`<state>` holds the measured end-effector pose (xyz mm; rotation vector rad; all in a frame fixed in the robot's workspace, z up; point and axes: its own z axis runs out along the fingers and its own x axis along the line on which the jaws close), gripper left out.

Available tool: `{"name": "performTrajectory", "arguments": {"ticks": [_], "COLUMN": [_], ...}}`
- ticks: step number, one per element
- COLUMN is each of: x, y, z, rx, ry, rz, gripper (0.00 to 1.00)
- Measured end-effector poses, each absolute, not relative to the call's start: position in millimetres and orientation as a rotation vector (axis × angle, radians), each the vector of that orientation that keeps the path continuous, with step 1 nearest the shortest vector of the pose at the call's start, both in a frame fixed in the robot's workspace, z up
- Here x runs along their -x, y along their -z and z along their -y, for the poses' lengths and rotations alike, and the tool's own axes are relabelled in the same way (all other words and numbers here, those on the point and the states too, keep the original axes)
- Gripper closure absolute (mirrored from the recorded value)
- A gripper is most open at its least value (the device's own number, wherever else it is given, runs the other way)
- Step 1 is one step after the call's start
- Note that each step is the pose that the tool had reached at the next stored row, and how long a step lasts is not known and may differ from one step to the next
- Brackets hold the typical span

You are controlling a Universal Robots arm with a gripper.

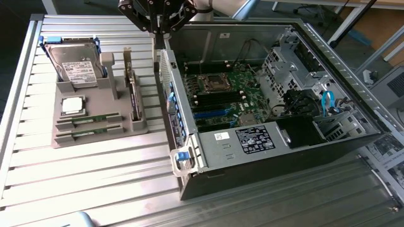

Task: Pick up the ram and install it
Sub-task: 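Reach for the ram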

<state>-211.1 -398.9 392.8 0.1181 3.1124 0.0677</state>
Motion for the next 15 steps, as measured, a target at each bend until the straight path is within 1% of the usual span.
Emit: {"name": "performTrajectory", "arguments": {"ticks": [15], "x": [223.2], "y": [-392.6], "z": [398.9], "rx": [-0.118], "ry": [-0.068], "rz": [-3.112], "gripper": [0.89]}}
